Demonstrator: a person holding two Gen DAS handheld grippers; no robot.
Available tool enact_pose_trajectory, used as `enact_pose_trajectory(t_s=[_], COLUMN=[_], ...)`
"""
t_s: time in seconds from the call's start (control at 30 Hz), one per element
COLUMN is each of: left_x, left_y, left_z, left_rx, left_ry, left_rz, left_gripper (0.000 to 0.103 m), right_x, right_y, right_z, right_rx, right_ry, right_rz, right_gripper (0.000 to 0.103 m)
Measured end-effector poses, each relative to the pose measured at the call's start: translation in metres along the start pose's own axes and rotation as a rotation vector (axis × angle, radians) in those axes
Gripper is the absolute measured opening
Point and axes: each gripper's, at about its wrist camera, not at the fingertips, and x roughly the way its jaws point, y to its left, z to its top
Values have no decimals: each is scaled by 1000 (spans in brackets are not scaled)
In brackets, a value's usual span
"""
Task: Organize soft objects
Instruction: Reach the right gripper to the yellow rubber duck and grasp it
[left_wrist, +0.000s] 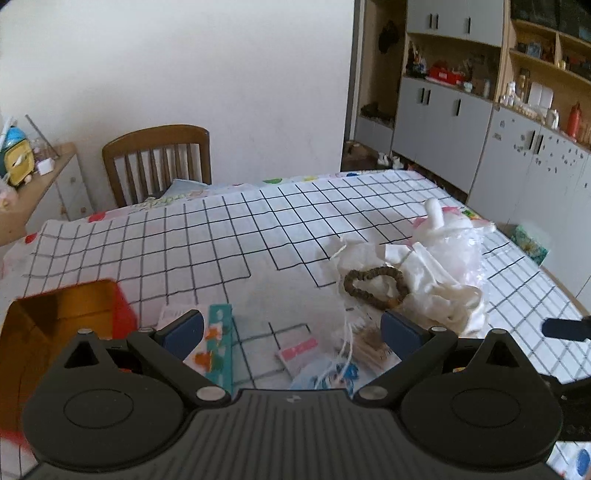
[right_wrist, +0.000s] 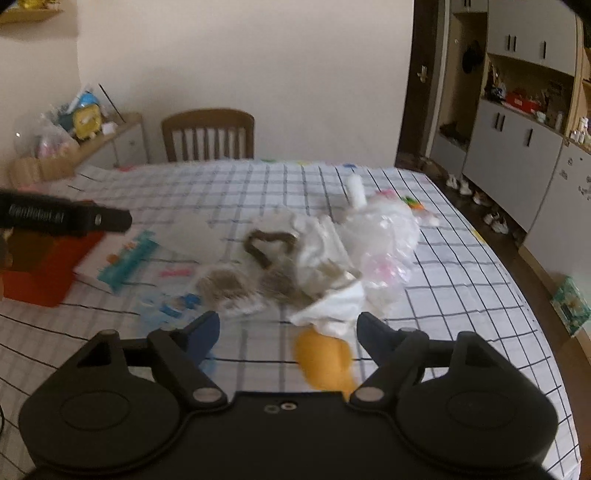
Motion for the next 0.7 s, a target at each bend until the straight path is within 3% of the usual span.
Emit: enact_pose_trajectory(t_s=[0.23, 0.5, 0.7], left_x=[65, 123, 158], left_y=[-2, 13, 13], left_z=[20, 43, 46], left_rx=[27, -89, -74], left_ry=[102, 215, 285], left_rz=[-31, 17, -4], left_gripper=[102, 102, 102], right_x=[27, 46, 57], right_y=[-24, -33, -32], right_z=[-8, -15, -19], right_rx=[-1, -30, -59], right_ry=[83, 143, 170], right_rz=[-1, 19, 33], right_gripper=[78, 78, 77])
